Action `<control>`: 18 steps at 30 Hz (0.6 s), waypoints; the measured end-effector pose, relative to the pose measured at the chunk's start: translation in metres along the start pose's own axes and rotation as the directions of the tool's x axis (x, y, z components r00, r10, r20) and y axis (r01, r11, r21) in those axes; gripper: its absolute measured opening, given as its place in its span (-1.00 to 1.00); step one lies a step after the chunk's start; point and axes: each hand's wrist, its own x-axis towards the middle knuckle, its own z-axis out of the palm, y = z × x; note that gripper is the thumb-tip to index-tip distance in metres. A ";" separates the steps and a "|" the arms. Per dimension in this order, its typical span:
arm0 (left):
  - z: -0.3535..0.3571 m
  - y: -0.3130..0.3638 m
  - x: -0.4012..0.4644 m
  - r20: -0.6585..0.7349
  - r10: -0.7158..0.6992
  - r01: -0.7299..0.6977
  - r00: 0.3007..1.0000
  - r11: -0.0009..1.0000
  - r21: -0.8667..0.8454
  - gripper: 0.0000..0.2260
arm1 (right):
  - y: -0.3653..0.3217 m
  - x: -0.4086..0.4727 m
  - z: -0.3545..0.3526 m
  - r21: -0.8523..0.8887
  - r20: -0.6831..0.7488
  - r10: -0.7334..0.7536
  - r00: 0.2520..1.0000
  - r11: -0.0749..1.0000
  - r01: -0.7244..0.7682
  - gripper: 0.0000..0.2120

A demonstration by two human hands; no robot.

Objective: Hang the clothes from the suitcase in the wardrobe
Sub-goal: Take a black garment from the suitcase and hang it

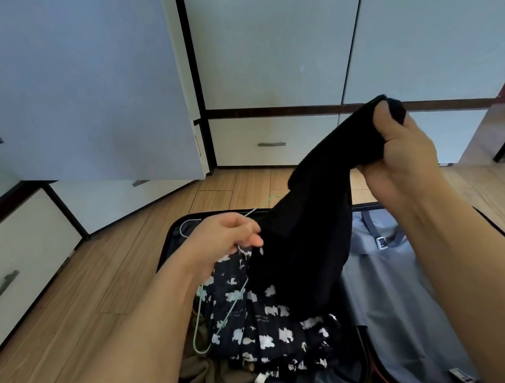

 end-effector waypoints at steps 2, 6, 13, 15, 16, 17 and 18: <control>-0.004 0.006 0.002 -0.011 0.019 -0.021 1.000 0.946 -0.322 -0.91 | 0.006 -0.004 -0.005 -0.103 -0.010 0.044 0.999 0.994 -0.045 -0.93; 0.000 0.016 0.007 -0.081 -0.040 0.008 0.996 0.934 -0.357 -0.88 | 0.012 -0.013 -0.001 -0.117 0.052 0.126 0.991 0.986 -0.119 -0.92; 0.030 0.001 0.008 0.027 -0.295 0.273 0.955 0.844 -0.461 -0.31 | 0.000 -0.028 0.026 -0.025 0.348 0.173 0.921 0.984 -0.175 -0.89; 0.030 0.003 0.006 0.122 -0.249 0.272 0.961 0.769 -0.579 -0.49 | 0.000 -0.028 0.024 -0.044 0.372 0.195 0.908 0.980 -0.192 -0.90; 0.031 0.004 0.005 0.153 -0.214 0.262 0.965 0.743 -0.616 -0.60 | 0.001 -0.026 0.022 -0.066 0.363 0.198 0.911 0.980 -0.187 -0.90; 0.032 0.006 0.006 0.152 -0.186 0.241 0.971 0.729 -0.641 -0.70 | 0.001 -0.025 0.019 -0.093 0.338 0.202 0.919 0.979 -0.181 -0.90; 0.032 0.009 0.007 0.121 -0.155 0.196 0.980 0.720 -0.665 -0.76 | 0.003 -0.022 0.014 -0.140 0.292 0.189 0.938 0.978 -0.153 -0.90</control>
